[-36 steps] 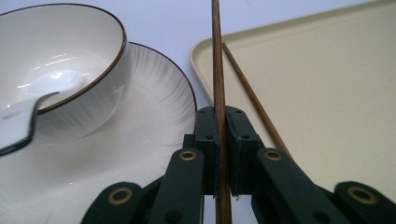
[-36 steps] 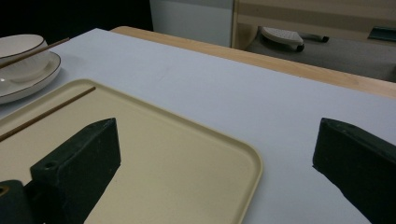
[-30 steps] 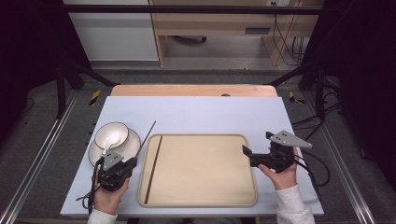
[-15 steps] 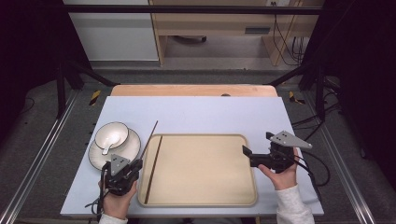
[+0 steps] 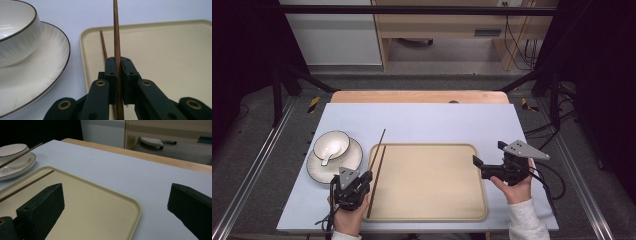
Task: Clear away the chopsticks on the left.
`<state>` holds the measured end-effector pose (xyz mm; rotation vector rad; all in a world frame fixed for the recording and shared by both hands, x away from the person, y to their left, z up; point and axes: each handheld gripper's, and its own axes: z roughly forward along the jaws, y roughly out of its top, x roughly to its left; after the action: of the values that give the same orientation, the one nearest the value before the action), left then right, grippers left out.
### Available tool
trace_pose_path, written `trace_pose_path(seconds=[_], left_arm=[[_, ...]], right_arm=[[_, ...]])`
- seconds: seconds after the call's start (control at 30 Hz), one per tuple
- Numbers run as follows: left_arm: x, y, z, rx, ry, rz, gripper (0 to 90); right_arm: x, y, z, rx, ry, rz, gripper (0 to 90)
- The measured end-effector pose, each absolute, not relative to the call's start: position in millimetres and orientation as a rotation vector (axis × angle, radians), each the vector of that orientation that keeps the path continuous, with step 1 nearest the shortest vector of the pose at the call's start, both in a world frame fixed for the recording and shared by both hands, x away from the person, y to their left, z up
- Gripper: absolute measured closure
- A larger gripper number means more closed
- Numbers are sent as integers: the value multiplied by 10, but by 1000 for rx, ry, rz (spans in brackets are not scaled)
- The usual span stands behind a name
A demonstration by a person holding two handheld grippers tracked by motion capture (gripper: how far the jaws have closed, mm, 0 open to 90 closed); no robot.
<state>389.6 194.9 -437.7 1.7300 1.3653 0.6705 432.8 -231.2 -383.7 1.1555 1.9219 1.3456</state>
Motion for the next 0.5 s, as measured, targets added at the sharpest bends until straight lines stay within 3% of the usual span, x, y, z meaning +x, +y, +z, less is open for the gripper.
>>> trace_pose_path(seconds=[0.5], left_arm=[[3841,1774,-4623,1681,1412,661,843]], right_arm=[[4340,-2295,-3852,1157,1930,1339,13]])
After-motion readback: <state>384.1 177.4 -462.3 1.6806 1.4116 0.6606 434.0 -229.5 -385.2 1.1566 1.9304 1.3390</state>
